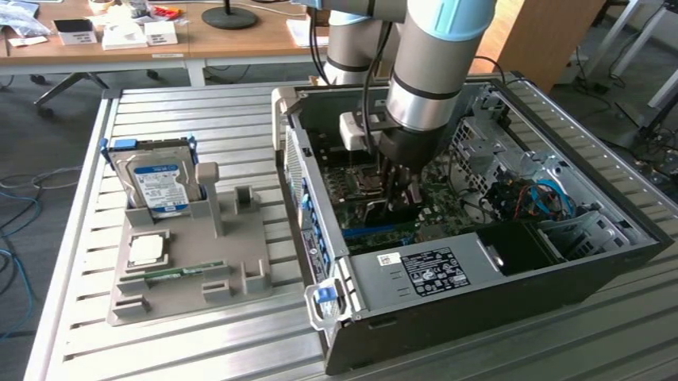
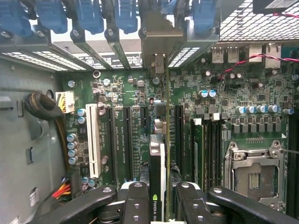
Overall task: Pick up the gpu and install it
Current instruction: 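Insert the gpu into the slot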
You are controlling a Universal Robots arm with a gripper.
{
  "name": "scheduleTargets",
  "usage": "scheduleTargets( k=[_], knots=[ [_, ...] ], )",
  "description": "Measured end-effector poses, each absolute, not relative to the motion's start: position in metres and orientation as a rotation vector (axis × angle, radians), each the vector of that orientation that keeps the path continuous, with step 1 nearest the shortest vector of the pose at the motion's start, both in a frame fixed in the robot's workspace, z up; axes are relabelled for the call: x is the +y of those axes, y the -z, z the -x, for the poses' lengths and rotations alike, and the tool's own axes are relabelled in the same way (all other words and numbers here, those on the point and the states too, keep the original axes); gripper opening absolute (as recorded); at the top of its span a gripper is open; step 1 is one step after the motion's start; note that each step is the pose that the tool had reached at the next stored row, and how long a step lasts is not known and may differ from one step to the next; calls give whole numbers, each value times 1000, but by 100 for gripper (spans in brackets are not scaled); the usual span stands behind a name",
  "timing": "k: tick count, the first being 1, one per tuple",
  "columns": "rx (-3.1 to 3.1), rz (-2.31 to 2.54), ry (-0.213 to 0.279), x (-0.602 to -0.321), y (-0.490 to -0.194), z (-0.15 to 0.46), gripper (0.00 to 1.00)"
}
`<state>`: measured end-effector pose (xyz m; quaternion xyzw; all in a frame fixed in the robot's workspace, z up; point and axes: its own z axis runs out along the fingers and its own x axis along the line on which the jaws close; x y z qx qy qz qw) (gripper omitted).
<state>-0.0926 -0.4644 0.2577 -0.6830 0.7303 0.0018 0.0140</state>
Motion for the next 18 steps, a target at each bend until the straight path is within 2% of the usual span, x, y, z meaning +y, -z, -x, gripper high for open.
scheduleTargets(
  k=[18],
  knots=[
    [2274, 2127, -6, -464, -255, 93, 27]
  ],
)
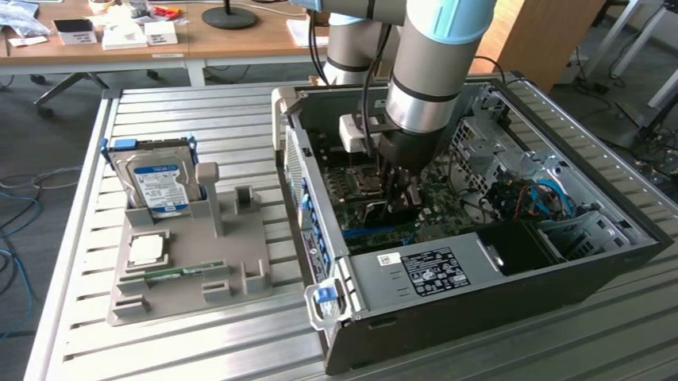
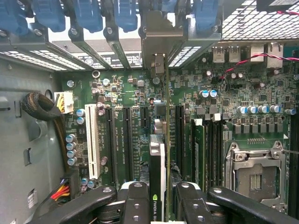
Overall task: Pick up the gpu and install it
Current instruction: 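Insert the gpu into the slot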
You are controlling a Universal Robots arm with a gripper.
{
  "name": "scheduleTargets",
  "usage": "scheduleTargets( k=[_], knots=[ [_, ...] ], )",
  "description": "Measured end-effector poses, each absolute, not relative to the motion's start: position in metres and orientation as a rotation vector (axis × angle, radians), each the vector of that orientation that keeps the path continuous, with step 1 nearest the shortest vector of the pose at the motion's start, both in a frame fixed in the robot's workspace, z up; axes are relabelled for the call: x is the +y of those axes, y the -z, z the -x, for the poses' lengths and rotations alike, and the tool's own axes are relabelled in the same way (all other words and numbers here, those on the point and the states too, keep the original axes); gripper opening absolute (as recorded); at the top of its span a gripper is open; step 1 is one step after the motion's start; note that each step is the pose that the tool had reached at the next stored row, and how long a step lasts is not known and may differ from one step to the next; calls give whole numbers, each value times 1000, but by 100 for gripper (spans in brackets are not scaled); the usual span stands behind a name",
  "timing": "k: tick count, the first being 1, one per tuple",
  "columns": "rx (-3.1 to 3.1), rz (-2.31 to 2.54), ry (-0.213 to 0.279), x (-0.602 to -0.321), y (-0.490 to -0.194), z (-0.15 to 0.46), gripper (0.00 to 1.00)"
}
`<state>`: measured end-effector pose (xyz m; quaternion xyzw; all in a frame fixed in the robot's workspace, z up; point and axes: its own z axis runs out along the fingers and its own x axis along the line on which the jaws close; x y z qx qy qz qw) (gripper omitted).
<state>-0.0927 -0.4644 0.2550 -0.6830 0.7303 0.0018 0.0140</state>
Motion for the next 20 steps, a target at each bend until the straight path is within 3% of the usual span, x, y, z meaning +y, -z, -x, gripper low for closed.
scheduleTargets(
  k=[20],
  knots=[
    [2273, 2125, -9, -464, -252, 93, 27]
  ],
)
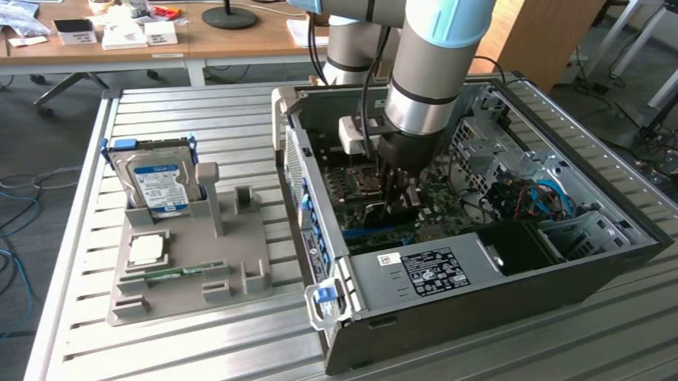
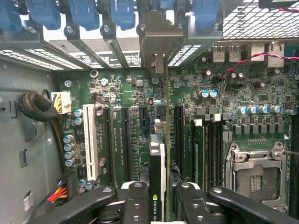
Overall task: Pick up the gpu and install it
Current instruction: 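Insert the gpu into the slot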
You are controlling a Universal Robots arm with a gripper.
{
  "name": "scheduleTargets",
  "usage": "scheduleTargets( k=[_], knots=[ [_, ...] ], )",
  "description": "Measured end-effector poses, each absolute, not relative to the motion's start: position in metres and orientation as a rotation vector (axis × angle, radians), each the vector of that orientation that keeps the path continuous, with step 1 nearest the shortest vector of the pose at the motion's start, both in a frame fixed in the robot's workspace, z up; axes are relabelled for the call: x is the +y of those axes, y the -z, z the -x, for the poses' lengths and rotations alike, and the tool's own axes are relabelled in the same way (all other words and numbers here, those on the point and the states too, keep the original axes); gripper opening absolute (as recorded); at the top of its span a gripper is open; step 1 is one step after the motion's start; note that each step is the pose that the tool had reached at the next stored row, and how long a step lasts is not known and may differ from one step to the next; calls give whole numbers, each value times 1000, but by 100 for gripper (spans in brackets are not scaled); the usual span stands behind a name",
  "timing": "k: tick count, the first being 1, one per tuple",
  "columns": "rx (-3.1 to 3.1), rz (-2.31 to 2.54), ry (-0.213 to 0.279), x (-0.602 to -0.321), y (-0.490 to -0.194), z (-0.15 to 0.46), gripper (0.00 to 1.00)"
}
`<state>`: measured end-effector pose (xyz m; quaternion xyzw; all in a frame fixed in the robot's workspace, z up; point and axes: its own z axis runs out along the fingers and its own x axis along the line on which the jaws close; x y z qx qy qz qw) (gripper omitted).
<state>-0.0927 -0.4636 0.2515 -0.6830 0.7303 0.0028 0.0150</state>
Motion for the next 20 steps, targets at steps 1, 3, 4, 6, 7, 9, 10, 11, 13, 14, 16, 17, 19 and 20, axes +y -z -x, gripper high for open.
scheduleTargets(
  k=[1, 3, 4, 6, 7, 9, 10, 11, 13, 14, 16, 17, 19, 20],
  knots=[
    [2273, 2125, -9, -463, -251, 93, 27],
    [2273, 2126, -9, -463, -251, 93, 27],
    [2273, 2126, -9, -463, -251, 93, 27],
    [2273, 2125, -9, -463, -251, 93, 27],
    [2273, 2125, -9, -463, -250, 93, 27],
    [2273, 2125, -9, -463, -249, 93, 27],
    [2273, 2126, -9, -463, -249, 93, 27],
    [2273, 2126, -9, -463, -249, 93, 27],
    [2273, 2126, -9, -463, -249, 93, 27],
    [2273, 2125, -9, -463, -249, 93, 27],
    [2273, 2125, -9, -463, -249, 93, 27],
    [2273, 2126, -9, -463, -249, 93, 27],
    [2273, 2126, -8, -463, -248, 93, 27],
    [2273, 2126, -8, -463, -248, 93, 27]
  ],
)
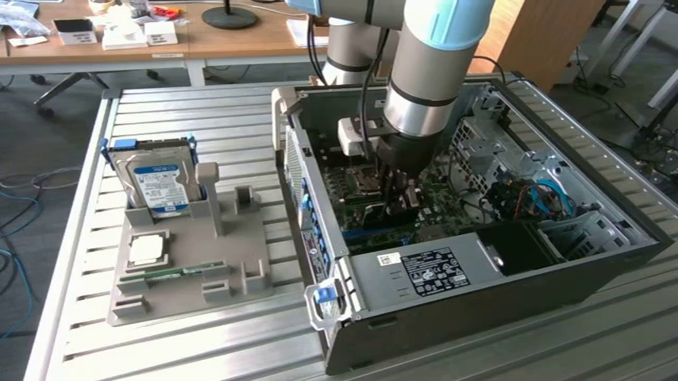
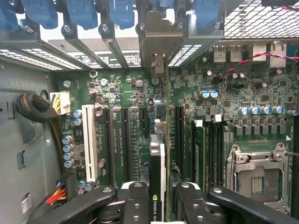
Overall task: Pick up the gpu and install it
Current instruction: 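Insert the gpu into the slot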
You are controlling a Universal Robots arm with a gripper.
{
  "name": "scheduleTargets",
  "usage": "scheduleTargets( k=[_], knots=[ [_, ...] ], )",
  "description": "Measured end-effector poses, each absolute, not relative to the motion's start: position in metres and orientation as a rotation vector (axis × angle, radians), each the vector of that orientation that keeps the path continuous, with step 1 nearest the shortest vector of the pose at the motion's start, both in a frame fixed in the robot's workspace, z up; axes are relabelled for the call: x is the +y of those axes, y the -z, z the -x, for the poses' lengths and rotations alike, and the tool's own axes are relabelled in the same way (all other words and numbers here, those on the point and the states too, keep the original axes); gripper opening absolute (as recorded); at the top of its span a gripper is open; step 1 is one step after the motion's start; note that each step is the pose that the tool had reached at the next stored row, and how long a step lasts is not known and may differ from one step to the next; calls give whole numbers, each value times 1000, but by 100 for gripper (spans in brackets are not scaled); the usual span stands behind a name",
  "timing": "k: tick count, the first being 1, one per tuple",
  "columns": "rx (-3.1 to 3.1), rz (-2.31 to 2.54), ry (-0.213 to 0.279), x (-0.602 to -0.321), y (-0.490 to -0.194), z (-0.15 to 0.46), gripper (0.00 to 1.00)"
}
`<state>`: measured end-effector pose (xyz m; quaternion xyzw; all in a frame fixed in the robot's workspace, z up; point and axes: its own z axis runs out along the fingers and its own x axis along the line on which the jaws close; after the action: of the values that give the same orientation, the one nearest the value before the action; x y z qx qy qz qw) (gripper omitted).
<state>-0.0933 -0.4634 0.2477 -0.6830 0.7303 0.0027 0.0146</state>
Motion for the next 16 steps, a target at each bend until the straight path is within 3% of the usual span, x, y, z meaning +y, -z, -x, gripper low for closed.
scheduleTargets(
  k=[16],
  knots=[
    [2273, 2125, -9, -463, -245, 93, 27]
  ],
)
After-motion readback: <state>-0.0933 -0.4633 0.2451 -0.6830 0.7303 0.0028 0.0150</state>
